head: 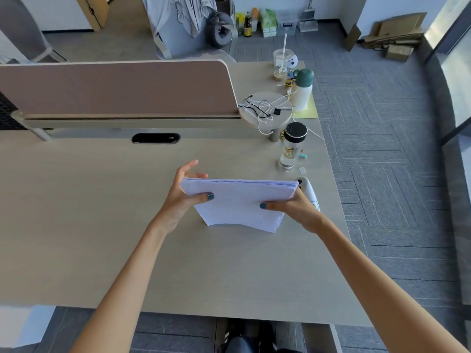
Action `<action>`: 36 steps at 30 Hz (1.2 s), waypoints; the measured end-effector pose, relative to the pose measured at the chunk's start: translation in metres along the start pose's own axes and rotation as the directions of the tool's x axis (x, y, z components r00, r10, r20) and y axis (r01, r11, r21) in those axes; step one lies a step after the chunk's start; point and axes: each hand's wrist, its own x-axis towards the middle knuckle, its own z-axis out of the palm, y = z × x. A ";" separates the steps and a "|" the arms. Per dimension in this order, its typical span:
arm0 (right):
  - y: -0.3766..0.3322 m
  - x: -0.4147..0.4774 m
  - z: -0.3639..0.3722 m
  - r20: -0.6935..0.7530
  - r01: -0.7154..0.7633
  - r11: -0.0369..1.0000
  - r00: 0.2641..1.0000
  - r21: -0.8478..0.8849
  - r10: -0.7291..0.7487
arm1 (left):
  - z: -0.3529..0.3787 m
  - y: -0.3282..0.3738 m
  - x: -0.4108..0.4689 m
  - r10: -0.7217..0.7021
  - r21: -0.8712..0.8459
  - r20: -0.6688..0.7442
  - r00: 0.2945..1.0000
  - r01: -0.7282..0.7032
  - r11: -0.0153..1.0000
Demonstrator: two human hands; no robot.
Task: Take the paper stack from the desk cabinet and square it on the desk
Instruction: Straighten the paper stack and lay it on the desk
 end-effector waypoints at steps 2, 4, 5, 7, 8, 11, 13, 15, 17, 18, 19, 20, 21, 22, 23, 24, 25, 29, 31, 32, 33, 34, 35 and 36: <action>0.003 0.001 0.000 0.012 -0.009 1.000 1.000 0.011 0.009 | 0.001 -0.002 0.001 -0.035 0.029 0.125 0.992 0.032 0.999; 0.008 0.002 0.001 0.015 -0.023 1.000 1.000 0.015 0.023 | 0.008 -0.001 0.003 -0.075 0.082 0.223 0.972 0.059 0.995; 0.009 0.002 0.002 0.014 -0.030 0.999 0.999 0.022 0.030 | 0.011 0.000 0.004 -0.090 0.118 0.242 0.966 0.063 0.991; 0.010 0.004 0.003 0.009 -0.023 0.999 1.000 0.035 0.023 | 0.013 0.001 0.008 -0.088 0.178 0.261 0.961 0.041 0.983; 0.010 0.006 0.003 0.011 -0.022 0.999 1.000 0.033 0.021 | 0.012 0.001 0.010 -0.078 0.188 0.258 0.963 0.029 0.982; 0.009 0.013 0.002 0.027 -0.023 1.000 0.999 0.016 0.023 | 0.010 0.000 0.014 -0.080 0.172 0.242 0.967 0.038 0.984; 0.007 0.019 0.005 0.019 -0.024 0.999 1.000 0.038 0.023 | 0.010 -0.001 0.015 -0.068 0.117 0.227 0.971 0.042 0.992; 0.003 0.027 0.011 0.012 -0.021 0.997 1.000 0.068 0.020 | 0.006 -0.002 0.018 -0.067 0.030 0.180 0.981 0.063 0.998; -0.003 0.039 0.019 0.022 -0.020 0.997 1.000 0.075 0.018 | -0.005 0.000 0.026 -0.068 -0.031 0.150 0.986 0.074 0.997; -0.005 0.046 0.024 0.029 -0.019 0.997 0.999 0.070 0.017 | -0.012 0.001 0.030 -0.069 -0.044 0.146 0.987 0.076 0.996; -0.007 0.054 0.029 0.034 -0.020 0.998 0.999 0.062 0.018 | -0.020 0.002 0.036 -0.074 -0.047 0.147 0.986 0.081 0.996; -0.008 0.063 0.034 0.036 -0.029 0.998 0.999 0.061 0.027 | -0.028 0.002 0.042 -0.081 -0.047 0.151 0.985 0.089 0.995; -0.008 0.072 0.039 0.037 -0.042 0.997 0.999 0.065 0.040 | -0.036 0.001 0.048 -0.089 -0.049 0.152 0.984 0.097 0.994; -0.008 0.081 0.043 0.036 -0.058 0.996 0.998 0.073 0.056 | -0.044 -0.001 0.056 -0.104 -0.053 0.148 0.983 0.113 0.992; -0.007 0.091 0.047 0.037 -0.076 0.994 0.997 0.078 0.073 | -0.052 -0.005 0.064 -0.124 -0.055 0.142 0.982 0.133 0.990; -0.005 0.100 0.052 0.040 -0.096 0.992 0.995 0.081 0.093 | -0.059 -0.010 0.073 -0.149 -0.053 0.135 0.980 0.157 0.986; -0.003 0.110 0.057 0.039 -0.117 0.990 0.993 0.084 0.114 | -0.066 -0.015 0.083 -0.177 -0.046 0.129 0.976 0.184 0.982; 0.011 0.146 0.075 0.005 -0.227 0.963 0.973 0.145 0.229 | -0.086 -0.040 0.120 -0.281 -0.064 0.075 0.957 0.286 0.956; 0.020 0.162 0.084 -0.062 -0.283 0.941 0.952 0.186 0.299 | -0.091 -0.053 0.137 -0.326 -0.123 0.054 0.944 0.330 0.936; 0.025 0.169 0.088 -0.116 -0.307 0.929 0.935 0.204 0.335 | -0.092 -0.060 0.145 -0.349 -0.178 0.043 0.936 0.351 0.919; 0.030 0.176 0.091 -0.172 -0.327 0.920 0.915 0.217 0.366 | -0.093 -0.068 0.153 -0.370 -0.222 0.023 0.929 0.365 0.904; 0.035 0.183 0.094 -0.224 -0.344 0.912 0.893 0.222 0.391 | -0.094 -0.075 0.161 -0.392 -0.252 -0.002 0.920 0.379 0.890; 0.040 0.189 0.096 -0.271 -0.361 0.908 0.871 0.214 0.410 | -0.095 -0.084 0.169 -0.413 -0.251 -0.029 0.910 0.394 0.884; 0.046 0.195 0.098 -0.312 -0.378 0.904 0.850 0.199 0.424 | -0.095 -0.091 0.175 -0.430 -0.228 -0.057 0.901 0.408 0.884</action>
